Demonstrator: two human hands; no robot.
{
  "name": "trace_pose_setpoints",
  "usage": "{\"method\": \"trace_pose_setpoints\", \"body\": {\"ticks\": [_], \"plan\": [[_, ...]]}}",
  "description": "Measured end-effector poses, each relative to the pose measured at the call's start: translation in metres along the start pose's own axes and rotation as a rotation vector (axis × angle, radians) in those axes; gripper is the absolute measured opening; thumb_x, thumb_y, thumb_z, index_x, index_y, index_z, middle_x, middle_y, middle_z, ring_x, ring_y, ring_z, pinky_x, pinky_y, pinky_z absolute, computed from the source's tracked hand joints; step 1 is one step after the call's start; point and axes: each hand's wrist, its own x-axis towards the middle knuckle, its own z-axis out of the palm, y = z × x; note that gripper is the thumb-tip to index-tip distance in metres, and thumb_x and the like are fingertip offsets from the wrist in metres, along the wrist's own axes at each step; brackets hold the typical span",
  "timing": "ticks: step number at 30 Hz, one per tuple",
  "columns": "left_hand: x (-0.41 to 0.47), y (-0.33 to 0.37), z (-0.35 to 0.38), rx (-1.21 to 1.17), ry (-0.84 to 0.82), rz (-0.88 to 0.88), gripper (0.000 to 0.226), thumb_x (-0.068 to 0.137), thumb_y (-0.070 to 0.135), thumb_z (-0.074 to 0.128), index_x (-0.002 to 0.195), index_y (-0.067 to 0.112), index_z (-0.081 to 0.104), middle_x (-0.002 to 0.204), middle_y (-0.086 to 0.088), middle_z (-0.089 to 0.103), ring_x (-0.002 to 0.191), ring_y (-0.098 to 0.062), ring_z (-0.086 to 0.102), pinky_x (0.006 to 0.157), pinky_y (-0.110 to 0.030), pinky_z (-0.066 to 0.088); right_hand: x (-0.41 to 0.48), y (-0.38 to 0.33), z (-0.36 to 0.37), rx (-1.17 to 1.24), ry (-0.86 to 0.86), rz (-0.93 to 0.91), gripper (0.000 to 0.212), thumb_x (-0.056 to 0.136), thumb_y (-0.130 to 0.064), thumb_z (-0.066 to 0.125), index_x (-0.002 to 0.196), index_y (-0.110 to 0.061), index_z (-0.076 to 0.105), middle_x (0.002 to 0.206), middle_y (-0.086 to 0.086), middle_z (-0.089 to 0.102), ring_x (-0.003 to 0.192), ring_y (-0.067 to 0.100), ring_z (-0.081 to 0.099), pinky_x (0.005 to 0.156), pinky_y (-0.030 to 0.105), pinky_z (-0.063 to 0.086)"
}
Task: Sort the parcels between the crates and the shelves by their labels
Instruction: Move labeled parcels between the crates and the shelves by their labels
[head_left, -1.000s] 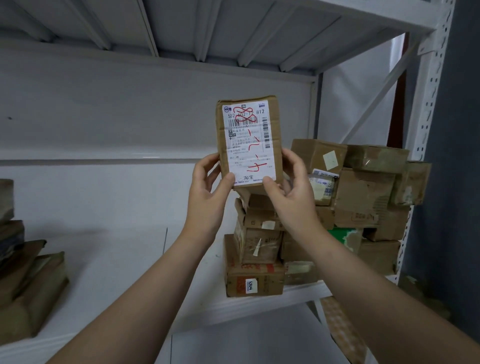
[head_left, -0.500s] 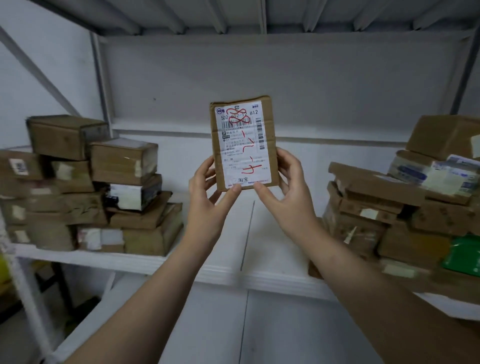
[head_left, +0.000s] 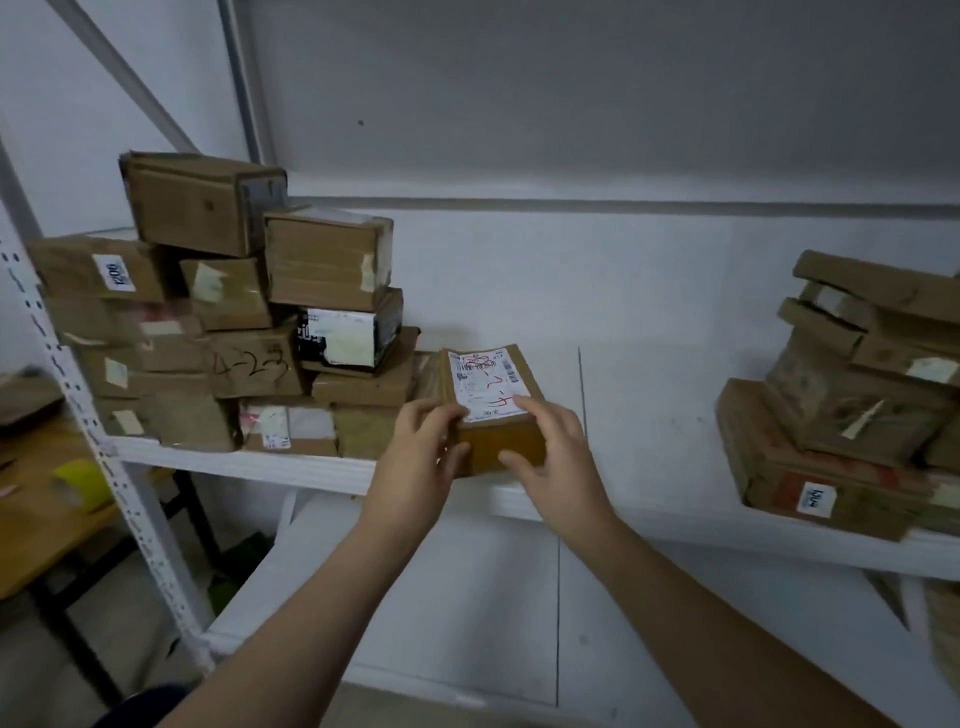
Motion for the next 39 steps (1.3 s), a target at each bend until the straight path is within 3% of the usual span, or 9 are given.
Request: {"method": "trace_pose_setpoints", "body": {"ticks": [2,5,10,17,22,25,30,34,39], "plan": [[0.005,-0.015,0.004,0.076,-0.071,0.011,0.034,0.091,0.011,0.059,0.124,0.016,0.056,0.125,0.000,0.044,0.093,-0.012,0.054,0.077,-0.023,0.044,0.001,0.007,0.013,-0.115,0.049,0.022,0.048,0.090,-0.012,0.064,0.134,-0.022,0.049,0.135,0.004,0.044,0.113,0.015,0.053,0.092,0.022,0.046],[0.013,-0.032,0.008,0.191,-0.177,0.019,0.039,0.093,0.012,0.051,0.132,0.016,0.049,0.130,-0.004,0.049,0.105,-0.024,0.055,0.079,-0.034,0.046,0.004,0.017,0.033,-0.250,0.060,0.109,0.044,0.093,-0.015,0.059,0.135,-0.022,0.049,0.137,0.003,0.043,0.114,0.018,0.052,0.088,0.019,0.042],[0.018,-0.055,0.004,0.253,-0.216,0.141,0.036,0.091,0.016,0.058,0.126,0.012,0.056,0.120,-0.008,0.057,0.106,-0.025,0.054,0.087,-0.036,0.046,0.013,0.026,0.059,-0.359,0.020,0.179,0.046,0.096,-0.011,0.052,0.141,-0.018,0.044,0.136,0.008,0.044,0.114,0.023,0.053,0.093,0.036,0.049],[0.034,-0.064,-0.007,0.281,-0.261,0.215,0.033,0.093,0.022,0.055,0.125,0.014,0.057,0.123,-0.006,0.055,0.108,-0.024,0.052,0.086,-0.035,0.047,0.031,0.027,0.074,-0.411,-0.042,0.153,0.048,0.097,-0.018,0.050,0.144,-0.021,0.041,0.132,0.009,0.044,0.111,0.026,0.053,0.088,0.035,0.049],[0.043,-0.043,-0.007,0.232,-0.245,0.279,0.033,0.092,0.022,0.056,0.124,0.013,0.058,0.123,-0.007,0.057,0.110,-0.026,0.053,0.088,-0.037,0.045,0.033,0.017,0.045,-0.549,-0.121,0.109,0.066,0.094,-0.026,0.056,0.151,-0.027,0.023,0.150,0.010,0.031,0.131,0.028,0.036,0.100,0.042,0.042],[0.047,-0.022,0.000,0.183,-0.238,0.324,0.030,0.091,0.018,0.058,0.121,0.012,0.061,0.119,-0.008,0.059,0.109,-0.027,0.054,0.088,-0.036,0.044,0.025,0.008,0.003,-0.563,0.029,0.046,0.056,0.093,-0.023,0.056,0.145,-0.021,0.036,0.145,0.006,0.040,0.131,0.024,0.038,0.098,0.038,0.041],[0.053,0.033,0.035,0.054,-0.255,0.389,0.030,0.093,0.024,0.055,0.122,0.017,0.058,0.123,-0.003,0.057,0.111,-0.022,0.053,0.089,-0.031,0.041,0.000,-0.002,-0.082,-0.657,0.292,-0.059,0.033,0.085,-0.006,0.064,0.117,-0.007,0.064,0.120,0.014,0.059,0.110,0.032,0.056,0.088,0.038,0.046],[0.054,0.094,0.076,-0.013,-0.279,0.444,0.032,0.095,0.029,0.052,0.127,0.022,0.054,0.129,0.002,0.054,0.116,-0.017,0.049,0.090,-0.026,0.038,-0.021,-0.001,-0.147,-0.794,0.423,-0.077,0.027,0.077,-0.004,0.071,0.103,-0.008,0.069,0.106,0.013,0.060,0.097,0.031,0.057,0.084,0.046,0.048],[0.068,0.176,0.117,-0.109,-0.262,0.568,0.039,0.093,0.025,0.056,0.130,0.018,0.052,0.129,-0.002,0.051,0.116,-0.019,0.050,0.090,-0.023,0.036,-0.040,0.008,-0.233,-0.936,0.575,-0.050,0.036,0.076,-0.010,0.073,0.112,-0.011,0.065,0.118,0.017,0.053,0.111,0.028,0.042,0.094,0.048,0.039]]}}
